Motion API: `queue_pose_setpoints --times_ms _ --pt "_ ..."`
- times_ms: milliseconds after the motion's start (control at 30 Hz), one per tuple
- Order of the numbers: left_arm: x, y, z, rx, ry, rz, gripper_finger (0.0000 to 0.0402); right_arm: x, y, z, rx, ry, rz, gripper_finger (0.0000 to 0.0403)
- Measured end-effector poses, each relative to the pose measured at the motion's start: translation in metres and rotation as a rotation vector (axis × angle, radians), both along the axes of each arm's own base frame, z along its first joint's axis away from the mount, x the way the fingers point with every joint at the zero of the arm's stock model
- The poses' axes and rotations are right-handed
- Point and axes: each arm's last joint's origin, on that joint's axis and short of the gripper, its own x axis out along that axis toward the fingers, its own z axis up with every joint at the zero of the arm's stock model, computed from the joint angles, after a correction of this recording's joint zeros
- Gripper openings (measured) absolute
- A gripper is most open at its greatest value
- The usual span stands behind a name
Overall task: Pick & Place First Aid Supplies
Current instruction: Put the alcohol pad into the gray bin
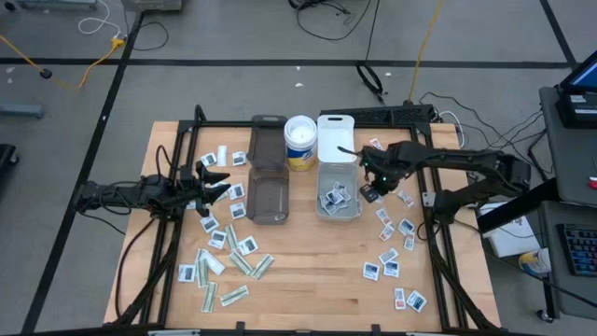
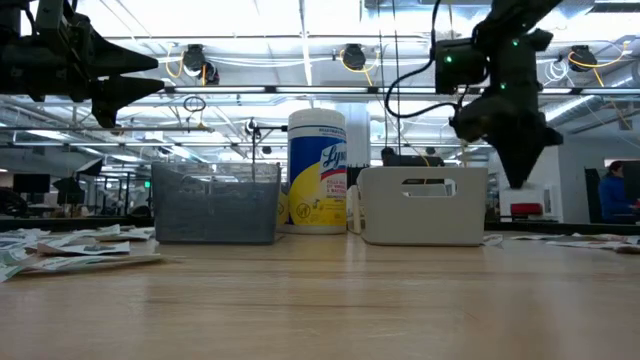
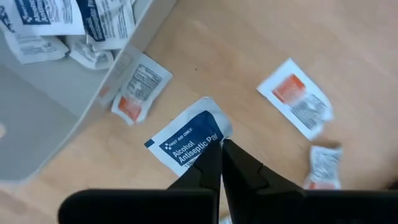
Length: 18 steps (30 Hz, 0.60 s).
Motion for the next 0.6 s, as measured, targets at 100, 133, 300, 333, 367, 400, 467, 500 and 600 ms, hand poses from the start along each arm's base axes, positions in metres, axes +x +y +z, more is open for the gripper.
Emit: queue_pose_setpoints --times_ms 100,133,300,333,367,400,467,500,600 --pt "0.000 0.000 0.000 0.000 0.001 0.000 0.0196 0.000 -0.003 0.013 0.004 0.014 0.011 0.0001" --pt "0.000 0.000 0.000 0.000 0.000 0.000 0.0196 0.000 -0.003 0.017 0.004 0.018 0.014 0.0001" --pt "0.000 0.000 0.000 0.000 0.000 0.000 0.0196 0.001 -0.005 0.033 0.000 0.014 0.020 0.0001" --pt "0.000 0.000 0.000 0.000 0.001 0.000 0.0196 0.001 -0.006 0.035 -0.001 0.010 0.022 0.0000" --pt "0.000 0.000 0.000 0.000 0.000 0.000 0.0196 0.001 -0.006 0.035 -0.002 0.009 0.021 0.0000" --pt "0.000 0.000 0.000 0.000 0.000 0.000 0.0196 0.002 -0.006 0.035 -0.002 0.008 0.020 0.0000" --pt "0.000 0.000 0.000 0.000 0.001 0.000 0.0196 0.003 -0.006 0.035 0.000 0.009 0.012 0.0000" --pt "0.000 0.000 0.000 0.000 0.001 0.000 0.0196 0.007 -0.007 0.035 0.002 0.014 0.014 0.0000" --pt "0.000 0.000 0.000 0.000 0.000 0.000 0.0196 0.024 -0.005 0.029 0.015 0.047 0.055 0.0000"
